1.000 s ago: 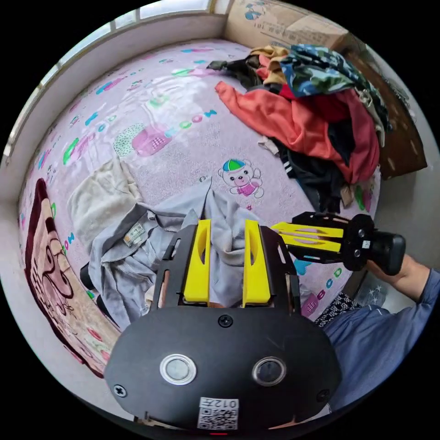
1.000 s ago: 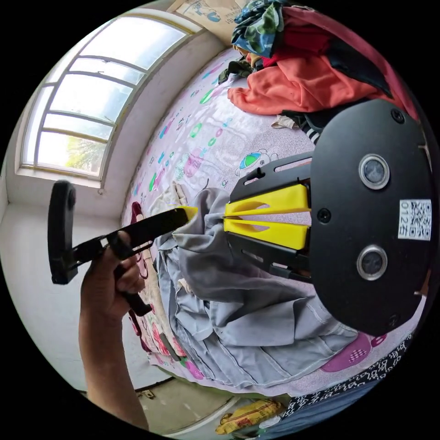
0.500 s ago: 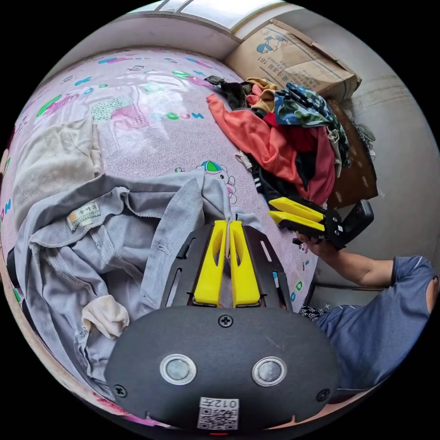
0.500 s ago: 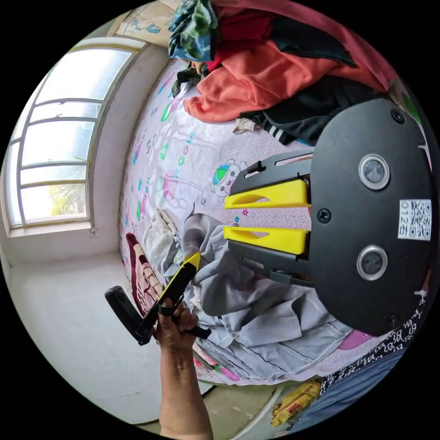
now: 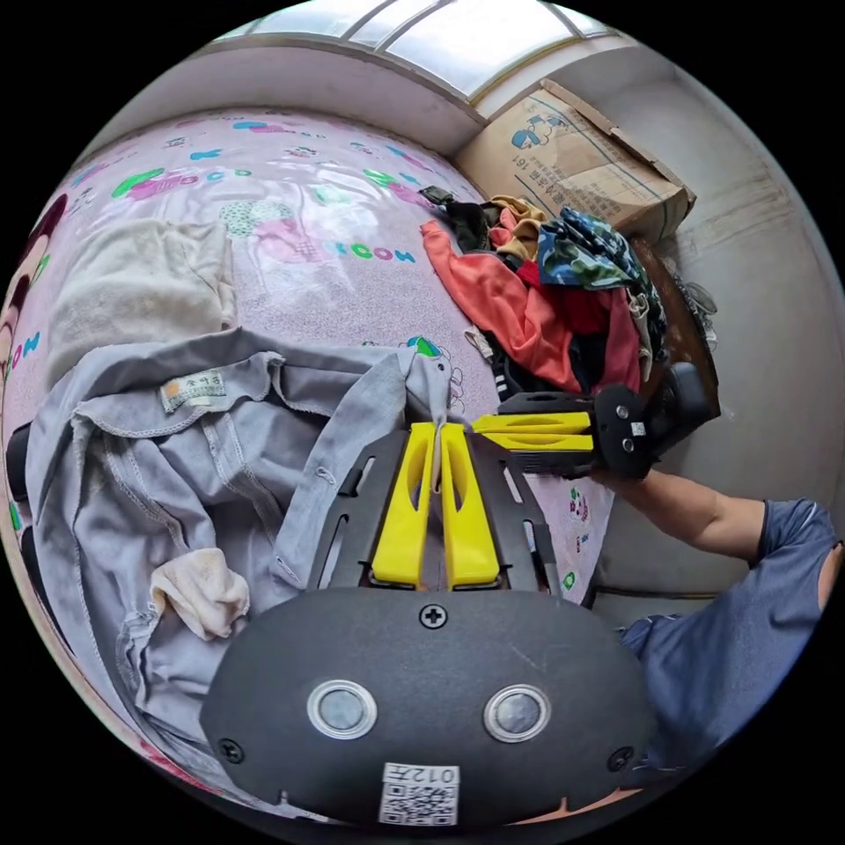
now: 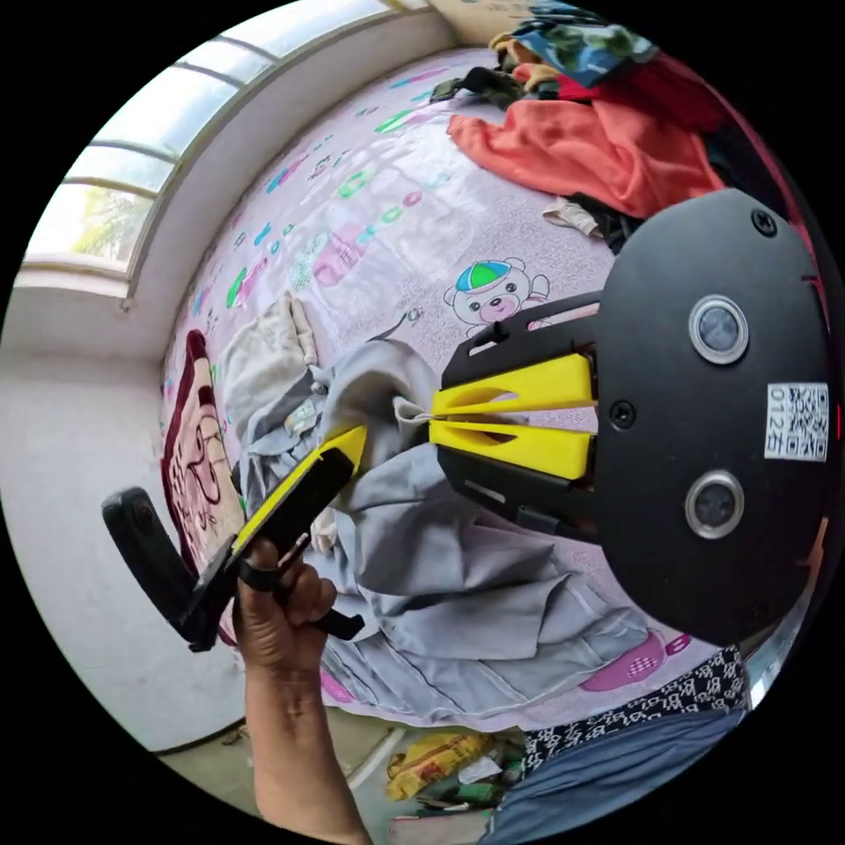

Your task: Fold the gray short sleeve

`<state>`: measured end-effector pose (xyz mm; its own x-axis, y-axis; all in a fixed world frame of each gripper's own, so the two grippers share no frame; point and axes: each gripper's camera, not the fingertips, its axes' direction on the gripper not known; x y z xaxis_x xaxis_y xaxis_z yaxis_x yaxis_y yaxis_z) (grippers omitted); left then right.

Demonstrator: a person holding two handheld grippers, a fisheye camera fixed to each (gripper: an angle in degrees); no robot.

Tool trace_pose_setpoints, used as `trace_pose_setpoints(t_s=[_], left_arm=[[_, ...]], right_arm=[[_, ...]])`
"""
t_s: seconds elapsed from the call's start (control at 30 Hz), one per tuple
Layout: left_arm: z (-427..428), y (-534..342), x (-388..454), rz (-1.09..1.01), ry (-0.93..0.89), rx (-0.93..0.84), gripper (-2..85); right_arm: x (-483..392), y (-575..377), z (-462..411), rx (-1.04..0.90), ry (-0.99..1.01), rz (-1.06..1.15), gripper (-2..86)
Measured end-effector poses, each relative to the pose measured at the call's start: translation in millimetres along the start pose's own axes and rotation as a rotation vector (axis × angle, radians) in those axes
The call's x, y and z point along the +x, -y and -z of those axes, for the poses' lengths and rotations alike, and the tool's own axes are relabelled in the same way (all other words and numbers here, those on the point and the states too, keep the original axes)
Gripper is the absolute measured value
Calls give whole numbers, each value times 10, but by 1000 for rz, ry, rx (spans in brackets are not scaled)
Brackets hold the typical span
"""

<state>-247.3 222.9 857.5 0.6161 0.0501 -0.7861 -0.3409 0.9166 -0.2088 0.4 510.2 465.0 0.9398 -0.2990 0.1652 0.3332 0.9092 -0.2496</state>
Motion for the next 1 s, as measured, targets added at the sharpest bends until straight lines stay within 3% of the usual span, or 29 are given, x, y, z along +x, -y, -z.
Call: trace_pose_setpoints(t_s=[0.13,0.23,0.3,0.43,0.57,0.73,1.0], left_arm=[[-5,83,-6,37,-67,97,2],[-171,232,224,-28,-114,63,3],[-234,287,346,-56,-124,38,3],[-109,226,551,-84,-42,110,4],[-320,315,950,-196,113,22,4],[-964,774,1594,-387,278,-156,5],[-2231,1603,2076,-546,350,-491,12]], right_arm=[[897,-557,313,170,149,-426,9],[1524,-922,92,147,365,-769,11],[1700,-1094,33,158,340,-863,14],[1753,-1145,231,164,155,-788,26],[1376,-929,308,84,23,-504,52],[978,-669,-35,-44,-3,-285,91],[861,-519,-336,-144,127,-237,87]])
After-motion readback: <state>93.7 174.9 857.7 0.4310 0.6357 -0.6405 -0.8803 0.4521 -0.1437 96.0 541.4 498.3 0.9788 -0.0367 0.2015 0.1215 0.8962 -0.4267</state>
